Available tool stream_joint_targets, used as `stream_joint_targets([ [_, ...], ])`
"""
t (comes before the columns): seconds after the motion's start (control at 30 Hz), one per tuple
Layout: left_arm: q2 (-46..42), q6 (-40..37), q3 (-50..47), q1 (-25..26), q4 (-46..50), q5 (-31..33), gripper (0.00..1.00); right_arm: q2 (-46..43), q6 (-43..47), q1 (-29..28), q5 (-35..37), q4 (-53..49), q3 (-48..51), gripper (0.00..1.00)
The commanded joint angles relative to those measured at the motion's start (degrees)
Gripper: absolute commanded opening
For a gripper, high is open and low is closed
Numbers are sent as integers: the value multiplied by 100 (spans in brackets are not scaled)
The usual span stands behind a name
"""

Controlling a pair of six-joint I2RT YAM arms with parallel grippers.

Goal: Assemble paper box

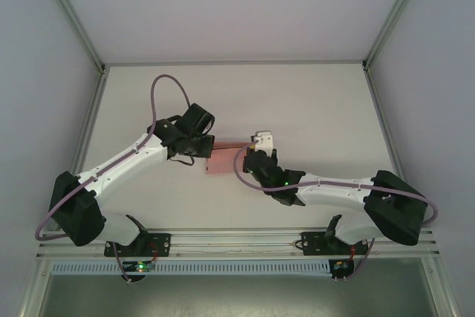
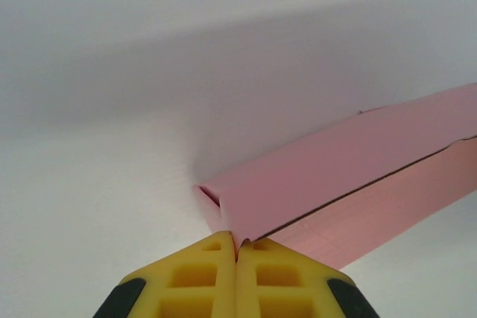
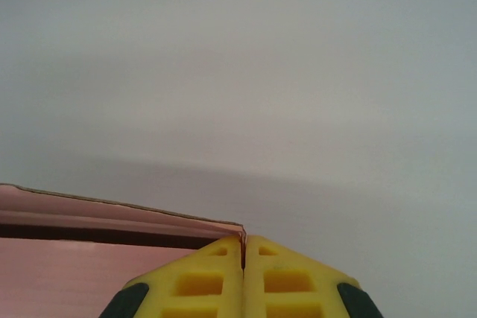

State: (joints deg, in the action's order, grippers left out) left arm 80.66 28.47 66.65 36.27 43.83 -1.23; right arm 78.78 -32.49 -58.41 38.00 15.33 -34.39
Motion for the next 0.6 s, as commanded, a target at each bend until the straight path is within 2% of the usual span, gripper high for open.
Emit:
stream_joint_targets([
  [0.0, 145, 668, 405, -31, 159, -178, 0, 350, -116, -203, -233, -821, 73, 0],
  [0.23, 104, 1182, 256, -334, -68, -572, 0, 543, -61, -354, -67, -812, 39, 0],
  [0.4, -27, 1614, -51, -650, -542, -1317, 0, 687, -11, -433, -12, -804, 22, 0],
  [0.57, -20, 1521, -137, -680, -401, -1143, 0, 671, -19, -443, -25, -778, 57, 0],
])
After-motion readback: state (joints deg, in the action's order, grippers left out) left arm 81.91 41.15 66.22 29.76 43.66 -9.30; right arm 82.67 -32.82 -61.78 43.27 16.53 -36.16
